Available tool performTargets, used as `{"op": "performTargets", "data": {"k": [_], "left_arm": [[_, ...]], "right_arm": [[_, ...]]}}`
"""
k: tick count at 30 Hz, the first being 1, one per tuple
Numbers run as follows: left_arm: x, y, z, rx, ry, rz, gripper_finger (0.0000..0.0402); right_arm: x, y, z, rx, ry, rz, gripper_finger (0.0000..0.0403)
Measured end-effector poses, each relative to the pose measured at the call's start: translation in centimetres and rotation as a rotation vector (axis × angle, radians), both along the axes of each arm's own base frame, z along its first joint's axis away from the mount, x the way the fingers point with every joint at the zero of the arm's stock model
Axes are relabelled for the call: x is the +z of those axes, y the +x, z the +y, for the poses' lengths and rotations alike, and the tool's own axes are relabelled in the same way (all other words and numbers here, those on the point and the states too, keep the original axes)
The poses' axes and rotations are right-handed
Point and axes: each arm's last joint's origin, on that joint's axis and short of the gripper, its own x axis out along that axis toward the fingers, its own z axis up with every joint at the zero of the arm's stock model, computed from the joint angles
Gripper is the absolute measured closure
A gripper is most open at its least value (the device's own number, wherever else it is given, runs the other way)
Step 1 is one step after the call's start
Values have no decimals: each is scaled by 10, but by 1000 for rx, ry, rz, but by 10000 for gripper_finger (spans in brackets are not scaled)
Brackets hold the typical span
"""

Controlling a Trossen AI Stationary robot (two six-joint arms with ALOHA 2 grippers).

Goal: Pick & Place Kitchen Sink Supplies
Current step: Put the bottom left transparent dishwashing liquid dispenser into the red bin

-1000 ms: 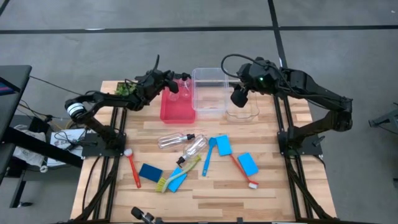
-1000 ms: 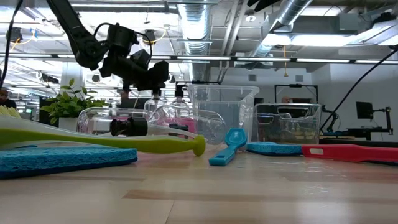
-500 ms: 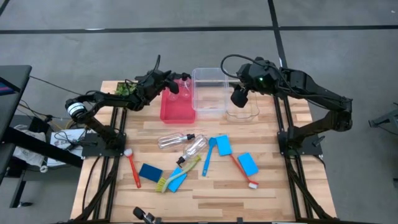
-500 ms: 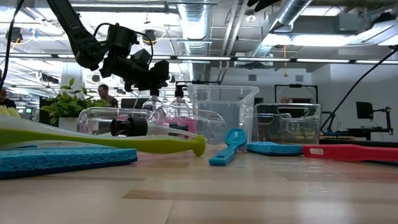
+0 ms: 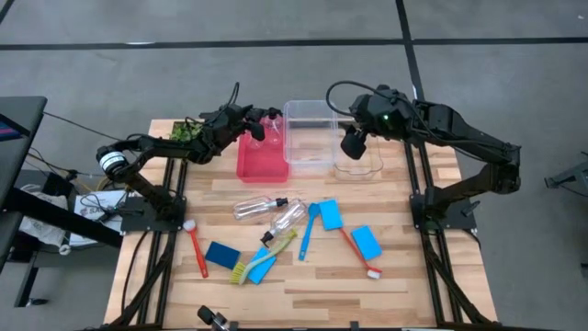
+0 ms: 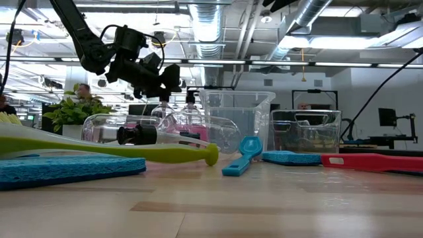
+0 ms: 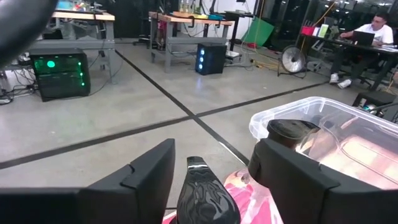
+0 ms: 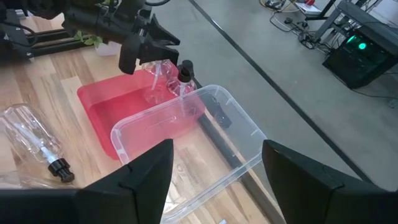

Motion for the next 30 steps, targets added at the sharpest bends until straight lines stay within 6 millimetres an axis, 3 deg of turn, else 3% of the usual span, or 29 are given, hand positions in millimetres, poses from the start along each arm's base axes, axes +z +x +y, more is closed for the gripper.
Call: {"op": "performTargets", "data": {"k": [18,23,30], "left_arm": [[47,-16,-16,-11,166,6,154],[57,-19,-33,-68,133,33,156],[64,-17,-75,-378,57,103,156]], "right_arm": [[0,1,1,38,35,-15,163],[0,2,3,95,68,-22,163],[-3,3,10,167,122,-16,163]]}}
